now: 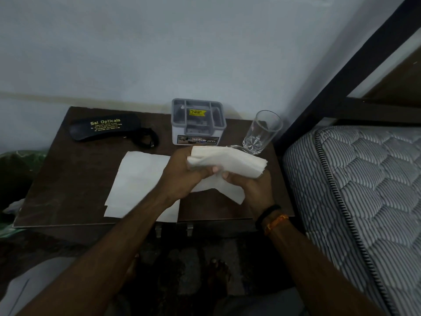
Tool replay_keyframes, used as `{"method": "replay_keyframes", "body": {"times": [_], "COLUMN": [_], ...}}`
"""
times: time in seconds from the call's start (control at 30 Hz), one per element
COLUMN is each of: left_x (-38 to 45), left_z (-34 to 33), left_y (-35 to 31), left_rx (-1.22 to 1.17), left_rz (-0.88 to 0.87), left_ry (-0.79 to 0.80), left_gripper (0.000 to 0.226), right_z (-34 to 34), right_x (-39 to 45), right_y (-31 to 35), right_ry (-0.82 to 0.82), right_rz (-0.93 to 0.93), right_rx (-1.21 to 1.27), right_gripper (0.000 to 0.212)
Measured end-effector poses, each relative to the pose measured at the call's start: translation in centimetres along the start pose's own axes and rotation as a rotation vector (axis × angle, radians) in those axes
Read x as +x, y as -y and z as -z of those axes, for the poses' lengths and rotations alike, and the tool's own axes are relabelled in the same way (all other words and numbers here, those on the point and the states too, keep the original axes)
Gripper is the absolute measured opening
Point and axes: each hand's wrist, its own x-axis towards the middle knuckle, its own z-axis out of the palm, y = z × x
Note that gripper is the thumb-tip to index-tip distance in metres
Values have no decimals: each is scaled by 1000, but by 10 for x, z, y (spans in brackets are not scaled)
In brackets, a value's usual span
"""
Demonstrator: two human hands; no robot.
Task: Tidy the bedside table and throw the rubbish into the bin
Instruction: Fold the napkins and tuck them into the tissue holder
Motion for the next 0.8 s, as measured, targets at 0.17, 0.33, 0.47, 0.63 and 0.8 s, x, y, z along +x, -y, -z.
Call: {"method": "replay_keyframes", "body": {"times": [0.17,0.33,0.47,0.63,0.8], "left_x": [-1,-1,1,2,-4], "left_z": [-5,3,16,41,38], "left_y": [7,2,-8,-24,-19], "left_rx": [32,-102,-175,-20,200], "left_rz": [49,71,138,49,123], "left_ry": [9,-1,40,229,507], "left_gripper": [50,49,46,50,34], "right_z": [5,3,7,17,8], "right_x": [1,3,3,8,11], "right_y": [-3,7,31,39,37], "right_ry": [28,59,197,448,516], "right_rz": [-30,-27,-164,-301,-355], "right_rx": [-32,-78,-103,-305,-524], "right_gripper": [49,48,39,56,54]}}
